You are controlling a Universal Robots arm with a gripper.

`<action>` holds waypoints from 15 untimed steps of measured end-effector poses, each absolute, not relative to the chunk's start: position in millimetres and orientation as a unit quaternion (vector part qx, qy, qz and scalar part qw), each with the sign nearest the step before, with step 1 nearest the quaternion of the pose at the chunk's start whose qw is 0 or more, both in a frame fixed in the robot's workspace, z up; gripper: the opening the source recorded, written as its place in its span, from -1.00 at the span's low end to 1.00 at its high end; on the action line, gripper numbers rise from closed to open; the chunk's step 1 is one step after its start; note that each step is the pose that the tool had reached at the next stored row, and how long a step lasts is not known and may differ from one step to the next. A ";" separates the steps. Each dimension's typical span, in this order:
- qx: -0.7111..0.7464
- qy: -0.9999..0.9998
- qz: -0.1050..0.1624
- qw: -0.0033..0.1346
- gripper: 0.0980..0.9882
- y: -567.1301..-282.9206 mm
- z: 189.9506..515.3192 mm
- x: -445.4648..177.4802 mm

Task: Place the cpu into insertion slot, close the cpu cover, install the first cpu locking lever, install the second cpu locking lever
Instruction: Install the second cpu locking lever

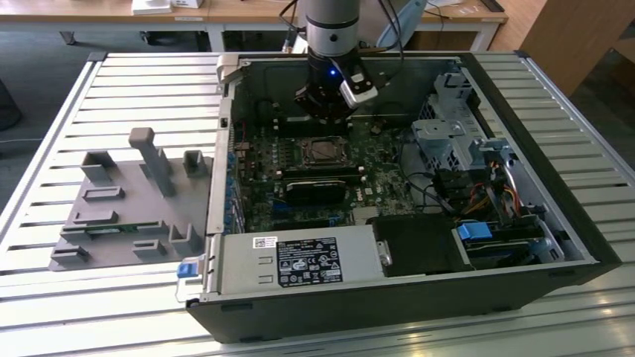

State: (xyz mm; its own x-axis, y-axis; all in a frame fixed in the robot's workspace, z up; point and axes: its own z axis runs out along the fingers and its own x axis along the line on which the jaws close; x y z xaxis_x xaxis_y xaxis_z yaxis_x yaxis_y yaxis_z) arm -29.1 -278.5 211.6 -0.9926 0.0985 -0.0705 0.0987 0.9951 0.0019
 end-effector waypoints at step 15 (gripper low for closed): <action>0.049 0.998 -0.001 0.035 -0.98 -284.7 211.6 -29.1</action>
State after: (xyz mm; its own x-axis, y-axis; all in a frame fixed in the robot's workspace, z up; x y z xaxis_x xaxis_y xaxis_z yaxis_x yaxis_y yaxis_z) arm -29.1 -284.7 211.6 -0.9926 0.0985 -0.0704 0.0986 0.9951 0.0018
